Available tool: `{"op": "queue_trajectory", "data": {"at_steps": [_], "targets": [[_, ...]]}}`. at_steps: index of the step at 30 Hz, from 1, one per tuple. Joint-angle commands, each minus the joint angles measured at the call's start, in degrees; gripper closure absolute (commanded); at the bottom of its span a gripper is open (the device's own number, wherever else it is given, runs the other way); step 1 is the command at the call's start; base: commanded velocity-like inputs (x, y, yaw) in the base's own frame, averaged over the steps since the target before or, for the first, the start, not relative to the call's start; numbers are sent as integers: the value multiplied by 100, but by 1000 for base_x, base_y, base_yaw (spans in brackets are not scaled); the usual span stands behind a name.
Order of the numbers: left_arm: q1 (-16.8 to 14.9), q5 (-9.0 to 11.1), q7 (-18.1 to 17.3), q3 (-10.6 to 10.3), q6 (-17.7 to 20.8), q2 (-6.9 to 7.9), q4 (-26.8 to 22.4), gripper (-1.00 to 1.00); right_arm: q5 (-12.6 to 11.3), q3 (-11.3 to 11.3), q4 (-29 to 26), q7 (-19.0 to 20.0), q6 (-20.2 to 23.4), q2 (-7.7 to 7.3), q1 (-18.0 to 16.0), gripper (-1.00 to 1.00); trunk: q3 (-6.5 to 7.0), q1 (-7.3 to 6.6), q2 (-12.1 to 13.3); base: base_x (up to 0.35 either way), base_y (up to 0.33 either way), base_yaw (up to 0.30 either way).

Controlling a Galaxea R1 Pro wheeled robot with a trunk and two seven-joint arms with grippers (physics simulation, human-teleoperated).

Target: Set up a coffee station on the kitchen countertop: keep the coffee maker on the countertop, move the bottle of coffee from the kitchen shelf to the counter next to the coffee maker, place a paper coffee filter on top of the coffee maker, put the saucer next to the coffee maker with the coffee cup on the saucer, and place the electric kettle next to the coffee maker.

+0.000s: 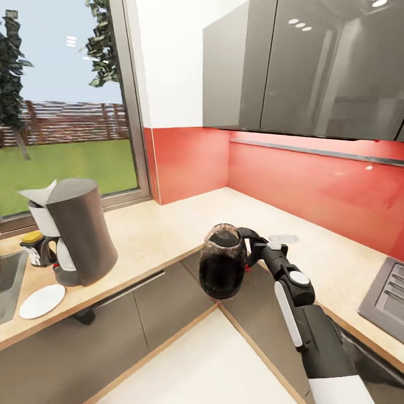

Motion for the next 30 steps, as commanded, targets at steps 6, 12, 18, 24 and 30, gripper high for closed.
{"op": "queue_trajectory", "data": {"at_steps": [6,12,18,24,30], "targets": [[-6,22,-4,40,-20,6,12,-100,-17,5,-40,-38,30,34,-4,100,18,6,-12,296,-196,215],[-6,27,-4,41,-20,-9,8,-100,-18,7,-45,-38,30,37,-2,100,49,6,-12,268,-61,215],[-6,27,-4,39,-20,-11,8,-100,-20,7,-45,-38,30,37,-2,100,79,6,-12,149,-2,216],[-6,27,-4,40,-21,-10,10,-100,-20,7,-45,-38,30,37,-1,100,110,6,-12,39,0,216],[-6,27,-4,41,-22,-18,8,-100,-21,7,-45,-38,30,37,-1,100,141,6,-12,1,0,216]]}}
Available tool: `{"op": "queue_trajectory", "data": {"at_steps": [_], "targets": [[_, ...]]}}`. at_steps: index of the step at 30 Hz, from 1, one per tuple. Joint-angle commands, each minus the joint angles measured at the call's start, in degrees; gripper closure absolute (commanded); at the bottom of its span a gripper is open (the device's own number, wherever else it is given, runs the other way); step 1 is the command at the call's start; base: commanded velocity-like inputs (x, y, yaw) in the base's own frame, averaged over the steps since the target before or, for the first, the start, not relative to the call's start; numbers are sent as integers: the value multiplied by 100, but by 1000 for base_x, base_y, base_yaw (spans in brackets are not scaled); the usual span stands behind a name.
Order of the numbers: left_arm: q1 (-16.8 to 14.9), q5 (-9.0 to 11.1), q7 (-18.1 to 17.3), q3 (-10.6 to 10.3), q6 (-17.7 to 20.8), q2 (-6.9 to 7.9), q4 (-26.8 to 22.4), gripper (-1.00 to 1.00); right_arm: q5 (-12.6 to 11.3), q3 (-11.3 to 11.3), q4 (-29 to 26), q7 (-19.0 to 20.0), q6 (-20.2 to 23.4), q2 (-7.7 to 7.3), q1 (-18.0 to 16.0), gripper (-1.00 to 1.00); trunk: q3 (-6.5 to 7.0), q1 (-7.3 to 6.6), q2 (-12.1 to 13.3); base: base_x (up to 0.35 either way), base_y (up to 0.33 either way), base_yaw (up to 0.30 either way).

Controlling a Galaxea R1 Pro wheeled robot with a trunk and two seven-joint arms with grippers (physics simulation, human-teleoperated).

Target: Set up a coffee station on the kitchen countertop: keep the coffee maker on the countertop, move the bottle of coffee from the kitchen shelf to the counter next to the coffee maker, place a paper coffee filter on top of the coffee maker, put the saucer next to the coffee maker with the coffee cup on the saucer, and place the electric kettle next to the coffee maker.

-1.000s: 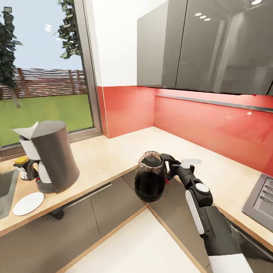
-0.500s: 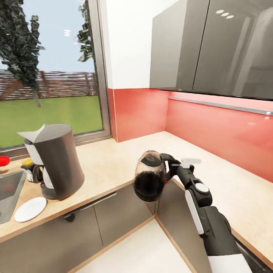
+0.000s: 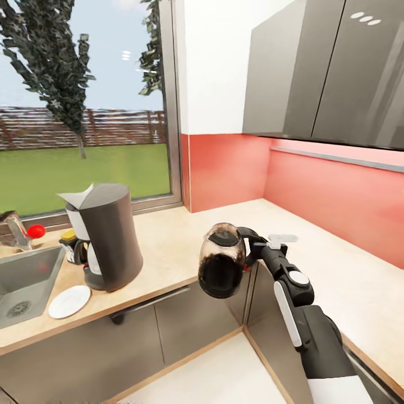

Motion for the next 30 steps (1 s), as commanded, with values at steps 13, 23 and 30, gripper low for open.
{"op": "queue_trajectory", "data": {"at_steps": [13,23,30], "targets": [[-7,17,-5,42,-17,-2,8,-100,-28,7,-2,-37,31,-1,-5,100,53,4,-14,0,0,216],[-7,16,-5,44,-8,3,16,-100,-20,0,-8,-37,31,-4,-5,100,90,4,-14,143,0,158],[1,17,-5,44,-7,8,17,-100,-13,-2,6,-37,31,-17,-5,100,91,4,-14,326,0,6]]}}
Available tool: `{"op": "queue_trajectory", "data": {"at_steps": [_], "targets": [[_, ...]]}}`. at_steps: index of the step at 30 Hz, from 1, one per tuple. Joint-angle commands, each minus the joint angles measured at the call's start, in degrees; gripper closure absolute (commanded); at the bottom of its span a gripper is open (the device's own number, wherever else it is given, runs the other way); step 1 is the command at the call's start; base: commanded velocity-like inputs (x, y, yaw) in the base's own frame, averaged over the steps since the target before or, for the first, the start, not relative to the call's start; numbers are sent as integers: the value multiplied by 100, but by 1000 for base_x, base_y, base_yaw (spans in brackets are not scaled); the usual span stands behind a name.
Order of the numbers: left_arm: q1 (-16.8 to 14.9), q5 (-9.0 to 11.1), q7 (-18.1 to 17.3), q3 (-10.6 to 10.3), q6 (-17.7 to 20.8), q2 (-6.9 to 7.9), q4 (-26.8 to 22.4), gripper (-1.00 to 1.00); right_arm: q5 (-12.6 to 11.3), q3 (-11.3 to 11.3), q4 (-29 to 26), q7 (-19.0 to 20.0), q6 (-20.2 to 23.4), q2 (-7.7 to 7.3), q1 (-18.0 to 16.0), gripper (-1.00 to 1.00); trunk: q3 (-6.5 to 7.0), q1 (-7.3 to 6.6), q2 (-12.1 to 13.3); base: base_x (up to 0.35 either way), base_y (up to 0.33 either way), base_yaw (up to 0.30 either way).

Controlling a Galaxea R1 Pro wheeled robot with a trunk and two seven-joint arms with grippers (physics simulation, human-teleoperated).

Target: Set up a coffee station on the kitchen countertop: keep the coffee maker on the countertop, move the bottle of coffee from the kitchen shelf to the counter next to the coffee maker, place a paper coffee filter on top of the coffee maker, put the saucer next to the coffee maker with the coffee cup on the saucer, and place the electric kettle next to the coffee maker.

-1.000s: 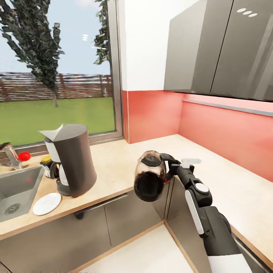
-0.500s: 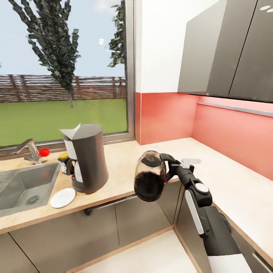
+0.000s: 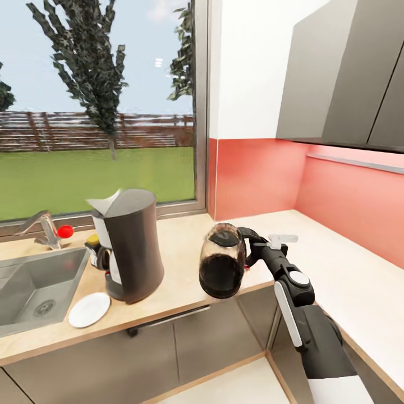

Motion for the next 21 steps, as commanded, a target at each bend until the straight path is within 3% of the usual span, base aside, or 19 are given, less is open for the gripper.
{"op": "queue_trajectory", "data": {"at_steps": [1,12,21], "targets": [[-4,19,-5,41,-18,-1,6,-100,-22,8,-5,-37,29,-1,-5,100,-9,6,-10,301,0,0],[81,19,-5,48,-18,-1,3,-100,-20,8,52,-37,29,1,-5,100,-9,6,-10,273,3,8],[110,5,-11,41,21,7,6,-100,-20,8,54,-37,29,2,-5,100,-9,6,-10,109,64,248]]}}
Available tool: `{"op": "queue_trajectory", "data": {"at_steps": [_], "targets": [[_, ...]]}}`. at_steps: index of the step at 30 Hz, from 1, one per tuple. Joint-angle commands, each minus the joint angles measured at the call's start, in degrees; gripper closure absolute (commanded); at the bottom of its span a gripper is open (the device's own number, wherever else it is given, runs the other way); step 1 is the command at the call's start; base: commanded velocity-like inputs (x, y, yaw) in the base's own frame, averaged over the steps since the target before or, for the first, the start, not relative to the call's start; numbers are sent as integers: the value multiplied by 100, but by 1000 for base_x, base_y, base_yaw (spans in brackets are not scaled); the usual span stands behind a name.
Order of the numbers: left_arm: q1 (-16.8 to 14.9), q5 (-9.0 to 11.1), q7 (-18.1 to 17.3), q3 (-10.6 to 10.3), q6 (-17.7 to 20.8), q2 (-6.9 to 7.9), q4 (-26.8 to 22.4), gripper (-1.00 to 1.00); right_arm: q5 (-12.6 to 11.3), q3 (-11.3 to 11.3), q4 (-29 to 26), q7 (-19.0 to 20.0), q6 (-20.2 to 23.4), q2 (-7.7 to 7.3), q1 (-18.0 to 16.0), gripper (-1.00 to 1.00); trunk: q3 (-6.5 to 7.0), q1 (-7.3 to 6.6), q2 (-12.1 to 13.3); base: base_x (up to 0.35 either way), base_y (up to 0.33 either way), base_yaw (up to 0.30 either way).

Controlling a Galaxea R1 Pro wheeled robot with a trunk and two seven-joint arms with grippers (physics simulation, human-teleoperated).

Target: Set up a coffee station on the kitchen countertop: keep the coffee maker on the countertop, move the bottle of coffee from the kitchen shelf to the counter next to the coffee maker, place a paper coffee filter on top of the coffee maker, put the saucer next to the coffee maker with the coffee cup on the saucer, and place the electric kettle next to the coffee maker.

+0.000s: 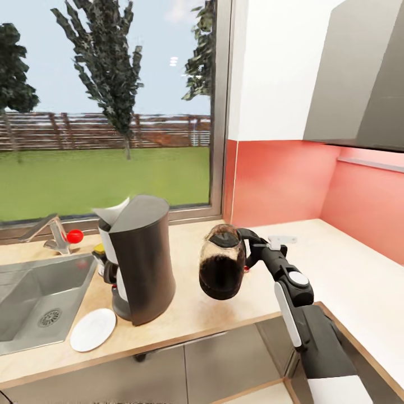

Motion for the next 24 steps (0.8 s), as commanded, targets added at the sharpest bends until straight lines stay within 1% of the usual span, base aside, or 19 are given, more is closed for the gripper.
{"op": "queue_trajectory", "data": {"at_steps": [1,4,7,9,10,14,18,20,23,24], "targets": [[-2,13,-7,41,-3,3,8,-100,-25,8,-10,-37,30,-1,-4,100,-9,3,-10,6,3,278],[135,-8,-15,33,23,8,9,-100,-23,8,-10,-37,30,3,-4,100,-9,3,-10,1,1,185],[249,-11,-16,14,24,20,9,-100,-1,1,110,-37,18,-3,-4,100,-9,3,-10,0,0,20],[261,-11,-16,9,24,24,9,-100,2,0,263,-37,15,-4,-4,100,-9,3,-10,0,0,5],[293,-11,-16,7,19,26,9,-100,7,-1,465,-37,7,-5,-4,100,-9,3,-10,0,0,2],[348,-12,-12,6,5,27,9,-100,10,-8,881,-49,-25,5,-4,100,-9,3,-10,0,0,0],[357,-11,-8,-1,12,19,2,-100,2,-4,1062,-54,-47,12,-4,100,-9,3,-10,0,0,0],[359,-8,-6,3,-16,18,0,-100,-10,-8,1285,-54,-171,13,-4,100,-9,3,-10,14,0,0],[358,-3,1,1,-42,17,0,-100,-6,-10,1514,-54,-688,13,-4,100,-9,3,-10,181,79,0],[360,-3,1,-1,-45,16,0,-100,-1,-10,1543,-54,-778,13,-4,100,-9,3,-10,246,120,0]]}}
